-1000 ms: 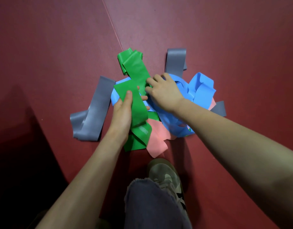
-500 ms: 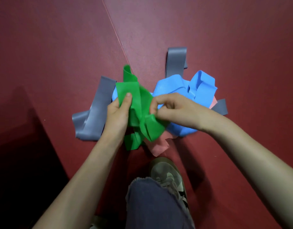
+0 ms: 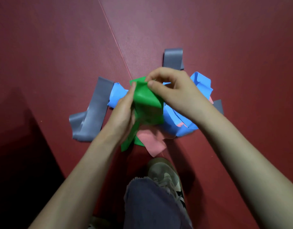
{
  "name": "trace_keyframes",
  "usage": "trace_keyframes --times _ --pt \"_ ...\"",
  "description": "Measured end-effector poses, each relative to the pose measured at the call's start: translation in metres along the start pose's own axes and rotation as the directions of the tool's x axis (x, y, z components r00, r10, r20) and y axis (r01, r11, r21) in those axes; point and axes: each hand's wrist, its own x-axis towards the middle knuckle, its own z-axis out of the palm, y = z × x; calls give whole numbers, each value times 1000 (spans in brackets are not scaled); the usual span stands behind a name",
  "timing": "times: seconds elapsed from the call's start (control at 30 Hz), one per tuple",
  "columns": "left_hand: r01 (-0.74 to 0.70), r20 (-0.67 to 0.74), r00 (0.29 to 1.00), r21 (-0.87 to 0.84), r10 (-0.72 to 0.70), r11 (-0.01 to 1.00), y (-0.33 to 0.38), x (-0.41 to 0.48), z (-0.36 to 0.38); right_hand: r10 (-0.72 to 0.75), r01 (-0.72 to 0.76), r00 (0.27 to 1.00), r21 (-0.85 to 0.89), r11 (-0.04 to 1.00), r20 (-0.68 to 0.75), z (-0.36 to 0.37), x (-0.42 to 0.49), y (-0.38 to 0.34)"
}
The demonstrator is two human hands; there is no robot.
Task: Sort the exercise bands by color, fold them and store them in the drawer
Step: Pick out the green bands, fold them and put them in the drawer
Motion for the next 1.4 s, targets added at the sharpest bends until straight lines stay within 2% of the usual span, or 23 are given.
trace_keyframes --times 0.07,0.1,0.23,0.33,0.47,0.6,0.67,0.73,0.83,0.93,1.07,1.2,1.4 --pt "9 62 998 -87 -4 996 0 0 2 27 -26 992 6 1000 -125 4 2 5" --pt "-4 73 997 -77 10 997 -2 -1 2 32 -30 985 14 999 -171 7 1 7" --pt "-109 -7 994 152 112 982 -12 -5 8 19 -18 955 5 1000 -295 14 -5 12" --pt "-165 -29 984 233 177 958 -15 -7 8 -30 2 932 -77 997 -361 19 -8 15" --pt "-160 -60 981 263 182 951 -18 -8 8 -99 56 909 -118 991 -405 20 -8 16" --pt "-171 -102 977 141 186 975 -17 -9 11 -43 85 903 81 993 -428 21 -8 15" --pt "-190 -129 971 94 201 977 -13 -9 13 9 63 914 164 984 -405 20 -8 18" --pt "-209 -158 964 41 213 977 -6 -9 17 49 29 946 233 972 -322 20 -11 26" --pt "-237 -192 954 -23 228 971 6 -7 22 39 20 976 267 964 -215 25 -18 40" --pt "-265 -185 949 -29 255 964 17 -7 25 16 23 973 170 985 -229 26 -23 53" --pt "-282 -183 944 -18 274 959 23 -8 29 69 -39 957 111 993 -283 25 -21 60" --pt "-284 -185 944 -35 274 958 28 -7 29 127 -60 927 194 979 -352 27 -21 57" --pt "-280 -181 941 55 285 958 32 -9 29 219 -153 967 386 910 -133 31 -28 54"
